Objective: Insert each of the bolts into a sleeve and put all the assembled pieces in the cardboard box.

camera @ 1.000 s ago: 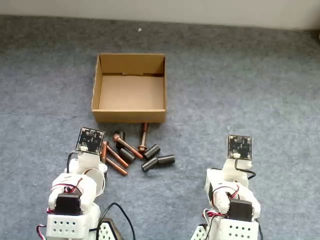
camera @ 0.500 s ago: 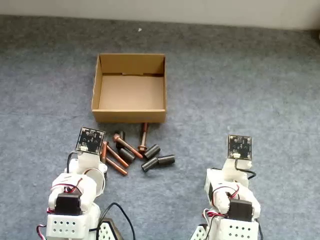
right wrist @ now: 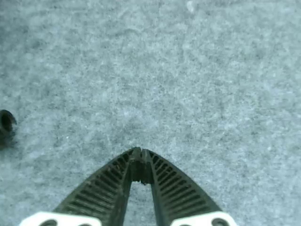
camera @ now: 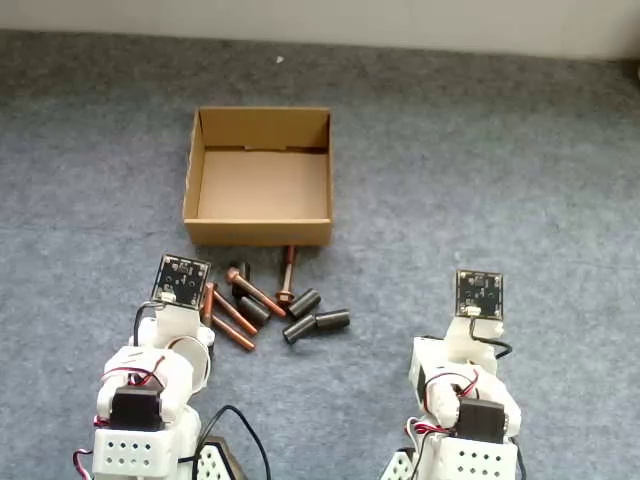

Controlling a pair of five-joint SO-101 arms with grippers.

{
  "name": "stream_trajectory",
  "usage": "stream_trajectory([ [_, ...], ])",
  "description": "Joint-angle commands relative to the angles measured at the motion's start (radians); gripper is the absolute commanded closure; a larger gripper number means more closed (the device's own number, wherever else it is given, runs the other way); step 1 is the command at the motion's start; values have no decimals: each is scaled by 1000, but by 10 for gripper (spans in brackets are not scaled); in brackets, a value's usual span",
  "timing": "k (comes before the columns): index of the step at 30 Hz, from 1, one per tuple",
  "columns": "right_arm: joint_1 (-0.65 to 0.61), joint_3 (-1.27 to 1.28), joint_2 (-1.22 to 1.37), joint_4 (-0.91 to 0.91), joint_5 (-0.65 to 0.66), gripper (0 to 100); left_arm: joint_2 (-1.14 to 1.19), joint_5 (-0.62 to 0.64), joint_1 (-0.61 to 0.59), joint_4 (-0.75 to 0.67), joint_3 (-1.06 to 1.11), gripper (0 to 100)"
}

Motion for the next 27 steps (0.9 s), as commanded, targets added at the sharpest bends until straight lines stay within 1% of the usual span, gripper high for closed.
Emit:
stream_trajectory([
  [1,13,150,-10,4,8,985,-4,-8,-1,3,19,993],
  [6,8,124,-10,-21,14,983,-4,-8,-1,3,19,993],
  [7,8,105,-10,-38,41,983,-4,-8,-1,3,19,993],
  [12,12,45,-10,-76,273,982,-4,-8,-1,3,19,993],
  [14,13,24,-10,-68,319,982,-4,-8,-1,3,19,993],
  [19,10,-81,-10,-68,328,981,-4,-8,-1,3,19,993],
  [23,8,-200,-8,-24,350,939,-4,-8,-1,3,19,993],
  [27,7,-306,4,-12,353,936,-4,-8,-1,3,19,993],
])
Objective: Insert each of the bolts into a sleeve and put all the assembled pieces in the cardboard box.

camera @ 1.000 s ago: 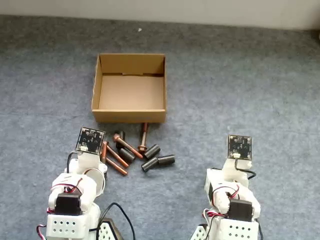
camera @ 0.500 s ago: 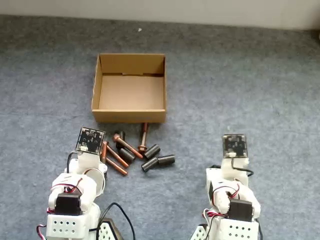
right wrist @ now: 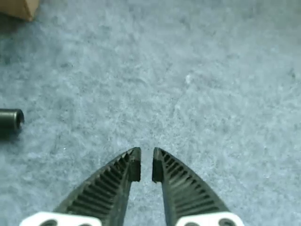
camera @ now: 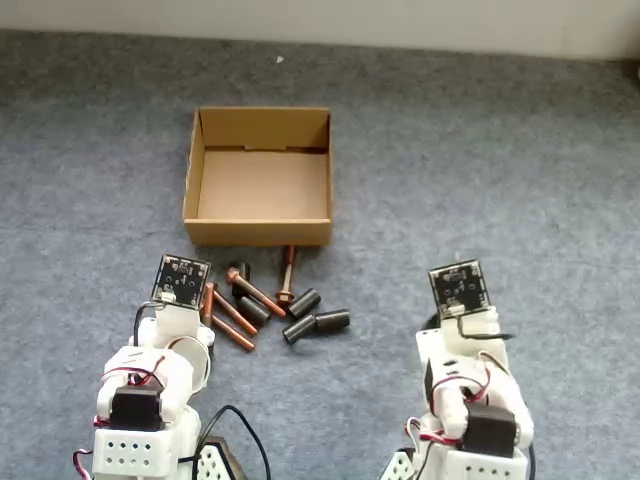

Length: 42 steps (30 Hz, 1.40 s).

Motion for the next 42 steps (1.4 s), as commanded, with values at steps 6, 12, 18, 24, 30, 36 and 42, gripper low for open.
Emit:
stream_trajectory([
  [6,-24,-302,242,10,12,934,-4,-8,-1,3,19,993],
  [12,-124,-545,587,84,40,931,-4,-8,-1,3,19,993],
  [18,-271,-676,837,114,43,855,-4,-8,-1,3,19,993],
  [24,-429,-691,992,82,66,834,-4,-8,-1,3,19,993],
  [30,-590,-691,1138,18,107,834,-4,-8,-1,3,19,993],
  [36,-710,-691,1265,-2,215,834,-4,-8,-4,3,19,993],
  [42,-773,-691,1356,-87,250,834,-4,-8,-4,3,19,993],
])
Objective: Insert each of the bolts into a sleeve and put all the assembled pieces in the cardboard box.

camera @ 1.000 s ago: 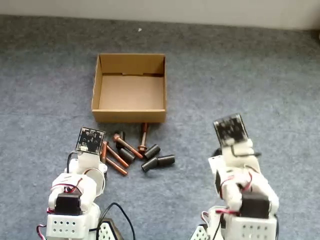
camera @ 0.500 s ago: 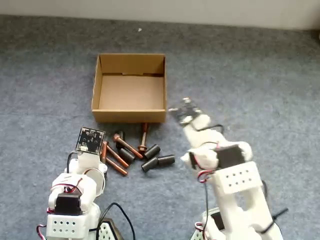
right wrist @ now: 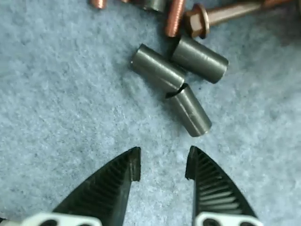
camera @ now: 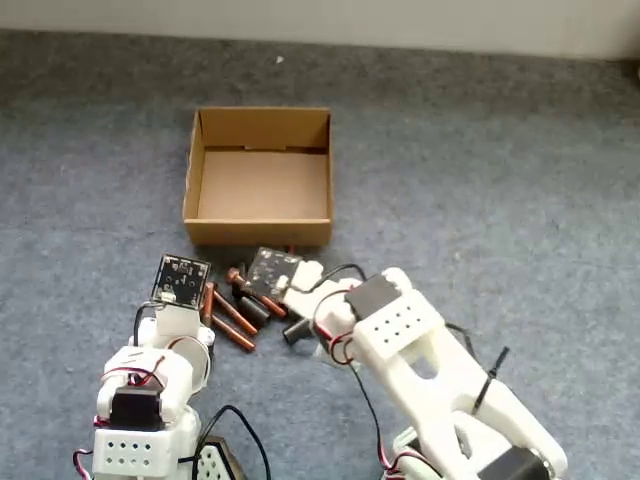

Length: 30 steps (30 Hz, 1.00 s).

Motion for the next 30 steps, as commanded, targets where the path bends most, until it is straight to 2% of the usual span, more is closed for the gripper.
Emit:
stream_trajectory([
  [1,-36,-53,33,-59,28,835,-4,-8,-4,3,19,993],
  [15,-7,-53,188,-259,40,836,-4,-8,-4,3,19,993],
  [30,77,-53,352,-331,41,836,-4,-8,-4,3,19,993],
])
